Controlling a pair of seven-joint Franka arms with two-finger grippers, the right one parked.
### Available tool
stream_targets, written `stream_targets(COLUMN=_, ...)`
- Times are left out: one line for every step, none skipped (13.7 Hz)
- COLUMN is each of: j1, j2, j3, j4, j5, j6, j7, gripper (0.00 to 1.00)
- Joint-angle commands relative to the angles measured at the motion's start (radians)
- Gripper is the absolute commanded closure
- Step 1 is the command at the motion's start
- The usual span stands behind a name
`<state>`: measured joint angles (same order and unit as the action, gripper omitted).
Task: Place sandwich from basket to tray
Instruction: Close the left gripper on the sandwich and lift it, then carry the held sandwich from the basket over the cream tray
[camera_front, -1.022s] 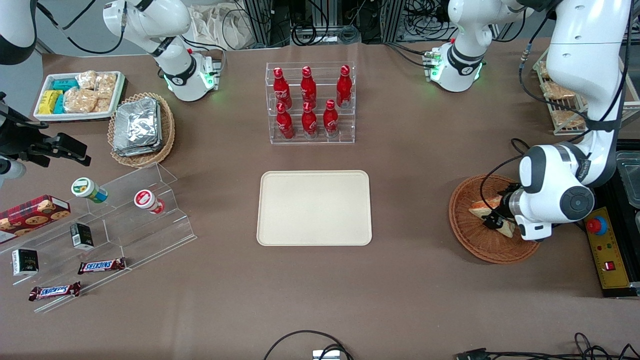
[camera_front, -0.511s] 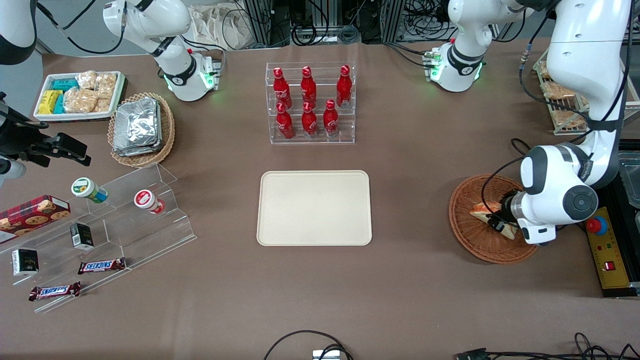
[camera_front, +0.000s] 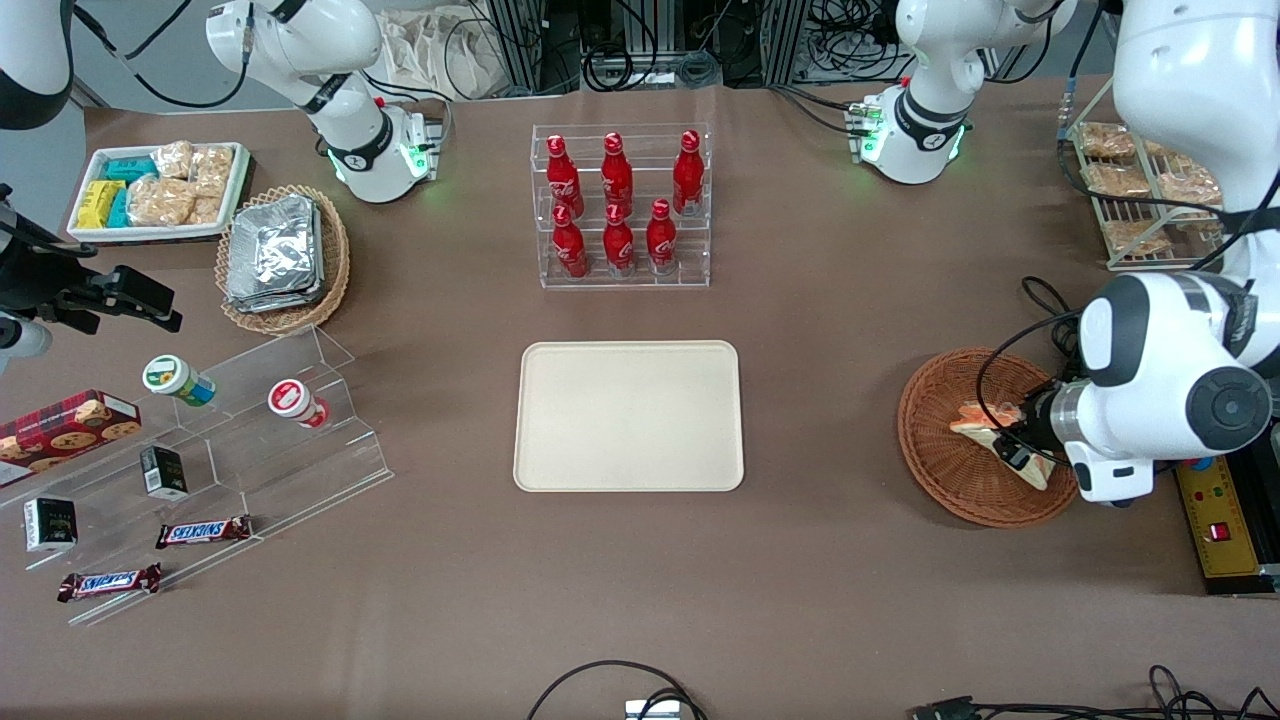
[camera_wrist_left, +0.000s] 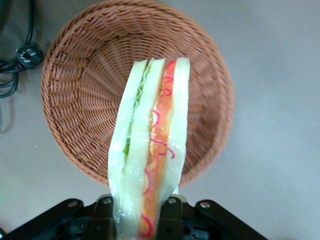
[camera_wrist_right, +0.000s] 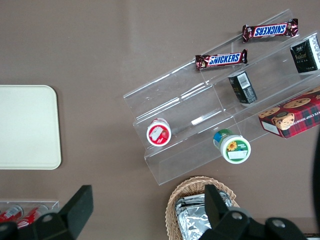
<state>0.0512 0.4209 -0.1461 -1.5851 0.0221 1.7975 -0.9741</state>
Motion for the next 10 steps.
stream_targets(j1=-0.005, j2=-0.027, j3=-0.096, j4=0.097, j5=0.01, j6=-0.091, j7=0.021, gripper=1.0)
stream_targets(j1=-0.005, j2=-0.021, j3=-0.149, j4=0.134, j5=0.012, j6=-0.104, j7=0.079, gripper=1.0)
stream_targets(j1=-0.016, j2=-0.017, j3=-0.195, j4=0.145, j5=0.01, j6=-0.102, j7=0.144, gripper=1.0)
stream_targets(j1=-0.036, j2=-0.014, j3=-0.228, j4=0.143, j5=0.01, j6=-0.096, j7=0.185, gripper=1.0)
stream_targets(j1=-0.081, j2=0.001, j3=-0.24, j4=0.145, j5=0.012, j6=-0.087, j7=0.193, gripper=1.0)
stream_targets(j1=-0.14, j2=0.033, j3=-0.239, j4=0.152, j5=0.012, j6=-0.078, j7=0.195, gripper=1.0)
stream_targets(j1=-0.192, j2=0.079, j3=-0.239, j4=0.18, j5=0.024, j6=-0.044, j7=0.195, gripper=1.0)
stream_targets(j1=-0.229, j2=0.132, j3=-0.24, j4=0.203, j5=0.045, j6=-0.006, j7=0.189, gripper=1.0)
stream_targets(j1=-0.267, j2=0.171, j3=-0.239, j4=0.226, j5=0.055, j6=0.028, j7=0.184, gripper=1.0)
stream_targets(j1=-0.299, j2=0.209, j3=-0.239, j4=0.232, j5=0.055, j6=0.055, j7=0.183, gripper=1.0)
